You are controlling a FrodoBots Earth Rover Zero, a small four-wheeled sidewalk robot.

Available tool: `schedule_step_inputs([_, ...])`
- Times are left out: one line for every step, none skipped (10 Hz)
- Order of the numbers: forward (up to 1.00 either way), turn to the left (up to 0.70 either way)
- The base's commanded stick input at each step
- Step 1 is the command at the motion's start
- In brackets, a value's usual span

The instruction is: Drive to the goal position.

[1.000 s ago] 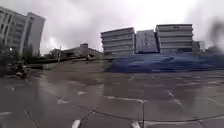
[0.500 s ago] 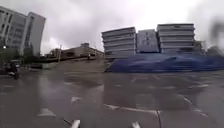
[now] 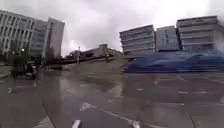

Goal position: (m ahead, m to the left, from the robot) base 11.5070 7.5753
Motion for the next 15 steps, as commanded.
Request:
schedule_step_inputs([1.0,0.0])
schedule_step_inputs([1.0,0.0])
schedule_step_inputs([1.0,0.0])
schedule_step_inputs([1.0,0.0])
schedule_step_inputs([1.0,0.0])
schedule_step_inputs([1.0,0.0])
schedule_step_inputs([1.0,0.0])
schedule_step_inputs([1.0,0.0])
schedule_step_inputs([1.0,0.0])
schedule_step_inputs([1.0,0.0])
schedule_step_inputs([1.0,0.02])
schedule_step_inputs([1.0,0.06])
schedule_step_inputs([1.0,0.13])
schedule_step_inputs([1.0,0.33])
schedule_step_inputs([1.0,0.4])
